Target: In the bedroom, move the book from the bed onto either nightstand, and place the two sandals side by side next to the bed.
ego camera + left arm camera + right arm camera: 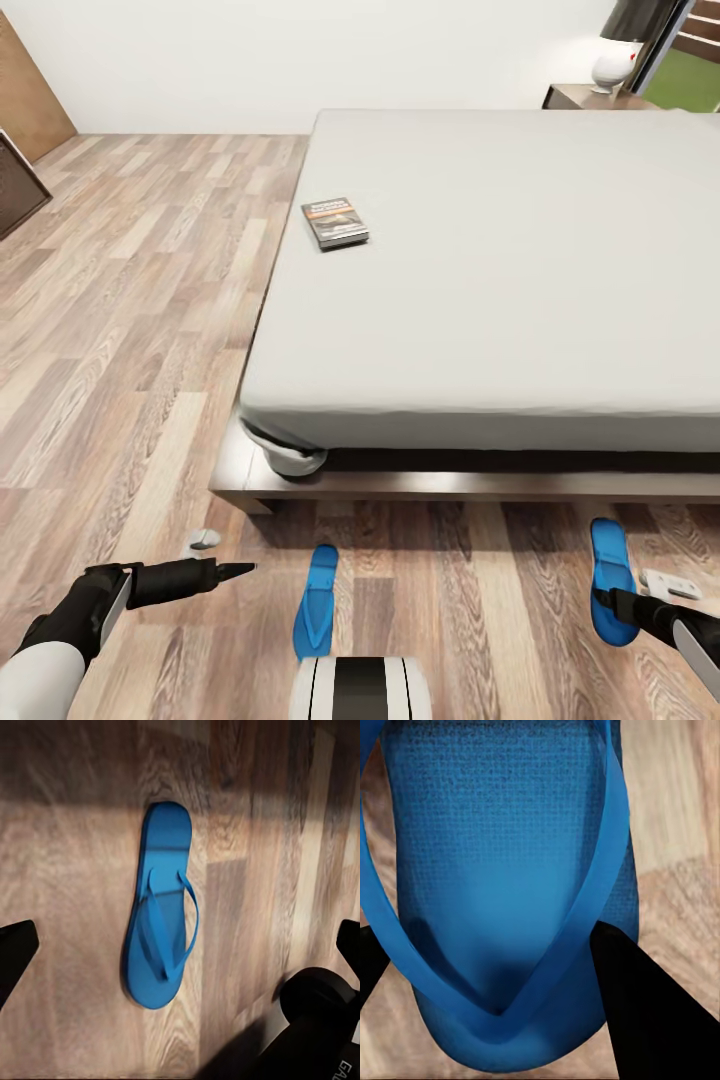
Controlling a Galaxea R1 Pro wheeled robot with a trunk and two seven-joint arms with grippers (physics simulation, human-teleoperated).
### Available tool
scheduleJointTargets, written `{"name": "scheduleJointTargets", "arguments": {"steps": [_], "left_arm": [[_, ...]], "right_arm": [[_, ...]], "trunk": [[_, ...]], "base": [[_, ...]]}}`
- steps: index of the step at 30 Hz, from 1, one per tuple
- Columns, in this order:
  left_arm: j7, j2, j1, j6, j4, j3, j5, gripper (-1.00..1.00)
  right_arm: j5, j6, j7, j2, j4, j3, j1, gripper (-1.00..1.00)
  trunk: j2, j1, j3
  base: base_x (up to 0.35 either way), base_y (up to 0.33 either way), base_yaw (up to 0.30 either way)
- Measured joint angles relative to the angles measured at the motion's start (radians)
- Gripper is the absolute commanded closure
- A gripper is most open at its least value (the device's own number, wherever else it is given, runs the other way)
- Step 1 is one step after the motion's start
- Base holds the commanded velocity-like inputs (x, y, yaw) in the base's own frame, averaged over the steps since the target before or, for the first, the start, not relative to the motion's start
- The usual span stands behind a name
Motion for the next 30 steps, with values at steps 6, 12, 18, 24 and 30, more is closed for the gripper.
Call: {"name": "scheduleJointTargets", "arguments": {"steps": [6, 12, 18, 24, 30], "left_arm": [[0.0, 0.0, 0.0, 0.0, 0.0, 0.0, 0.0, -1.0], [0.0, 0.001, 0.0, 0.001, 0.0, 0.001, 0.001, -1.0], [0.0, 0.001, 0.0, 0.001, 0.0, 0.001, 0.001, -1.0], [0.0, 0.0, 0.0, 0.001, 0.0, 0.0, 0.0, -1.0], [0.0, 0.0, 0.0, 0.001, 0.0, 0.0, 0.0, -1.0]], "right_arm": [[0.0, 0.0, 0.0, 0.0, 0.0, 0.0, 0.0, 1.0], [0.0, 0.0, 0.0, 0.0, 0.001, 0.0, 0.0, 1.0], [0.001, 0.0, -0.001, 0.0, 0.002, 0.0, 0.0, 1.0], [0.002, 0.039, -0.002, 0.0, 0.005, 0.005, 0.0, 1.0], [-0.002, 0.218, -0.003, 0.0, 0.005, 0.006, 0.0, 1.0]], "trunk": [[0.0, 0.0, 0.0], [0.0, 0.0, 0.0], [0.0, 0.0, 0.0], [0.0, 0.0, 0.0], [0.0, 0.0, 0.0]], "base": [[0.0, 0.289, 0.0], [0.0, 0.289, 0.0], [0.0, 0.289, 0.0], [0.0, 0.289, 0.0], [0.0, 0.289, 0.0]]}}
